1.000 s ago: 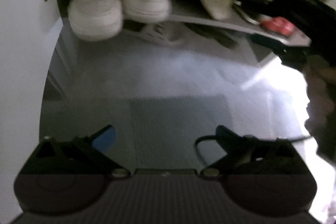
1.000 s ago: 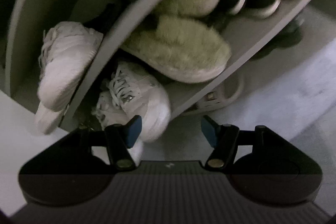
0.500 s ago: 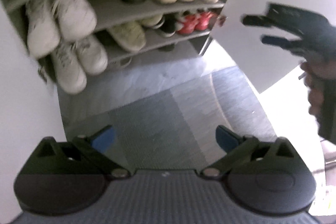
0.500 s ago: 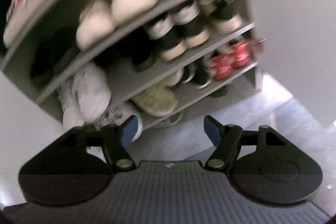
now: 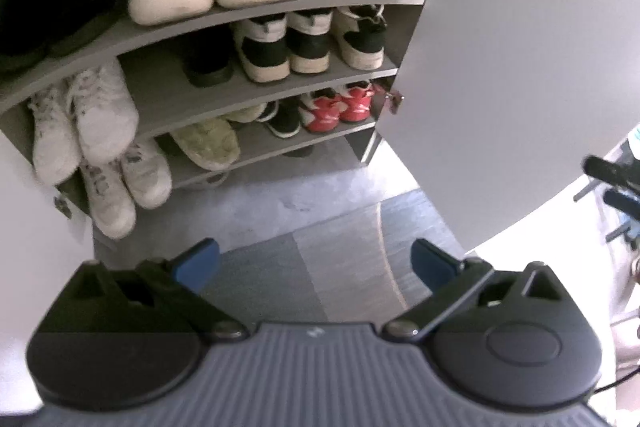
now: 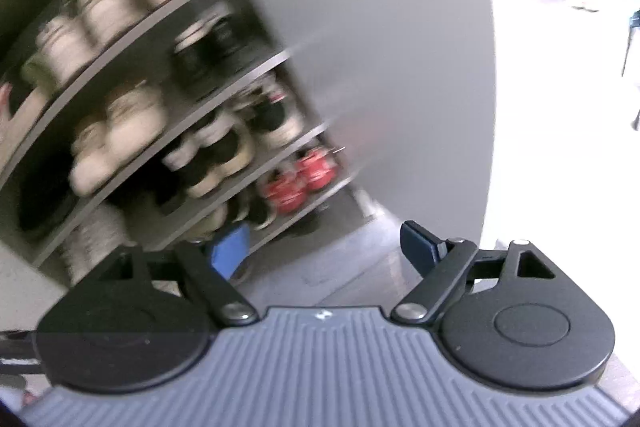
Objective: Organize scattered shoes
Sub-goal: 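Withdraw the right gripper from the cabinet toward the cabinet door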
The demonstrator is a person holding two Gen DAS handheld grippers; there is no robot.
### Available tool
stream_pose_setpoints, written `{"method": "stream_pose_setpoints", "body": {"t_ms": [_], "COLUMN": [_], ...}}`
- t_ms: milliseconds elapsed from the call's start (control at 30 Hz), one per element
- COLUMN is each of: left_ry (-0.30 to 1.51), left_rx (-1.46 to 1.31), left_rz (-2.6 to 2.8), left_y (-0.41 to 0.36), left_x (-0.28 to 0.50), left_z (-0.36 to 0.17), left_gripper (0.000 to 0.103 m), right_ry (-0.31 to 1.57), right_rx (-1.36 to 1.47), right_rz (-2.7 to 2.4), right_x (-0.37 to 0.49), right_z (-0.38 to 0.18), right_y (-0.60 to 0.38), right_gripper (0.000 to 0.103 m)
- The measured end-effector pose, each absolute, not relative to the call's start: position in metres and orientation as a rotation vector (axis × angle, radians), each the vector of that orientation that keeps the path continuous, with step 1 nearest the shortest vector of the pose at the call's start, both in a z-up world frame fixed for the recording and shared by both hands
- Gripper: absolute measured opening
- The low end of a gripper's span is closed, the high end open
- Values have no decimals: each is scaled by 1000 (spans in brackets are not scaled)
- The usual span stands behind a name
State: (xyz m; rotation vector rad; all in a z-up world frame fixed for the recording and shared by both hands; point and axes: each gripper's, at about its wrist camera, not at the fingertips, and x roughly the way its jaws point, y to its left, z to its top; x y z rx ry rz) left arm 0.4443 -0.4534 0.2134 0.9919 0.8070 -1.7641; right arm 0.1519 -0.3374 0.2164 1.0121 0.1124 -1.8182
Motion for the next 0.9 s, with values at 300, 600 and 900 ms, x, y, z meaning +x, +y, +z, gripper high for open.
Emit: {"method": "stream_pose_setpoints", "body": {"t_ms": [300, 600, 900], "left_ry": [781, 748, 741], "left_rx": [958, 968, 949], "left_rz": [-1853, -1861, -1802], "left_y": [-436, -416, -419], "left_x": [376, 358, 411], "left_z": [226, 226, 235], "left_gripper": [103, 103, 103], "right_ry": [169, 174, 265], "right_rx": [693, 457, 406], "right_rz": [-1780, -1646, -1625], "right_x": [51, 33, 64], "right_z": [261, 289, 296], "right_y": [-336, -356, -359], "right_gripper": [84, 52, 33]}}
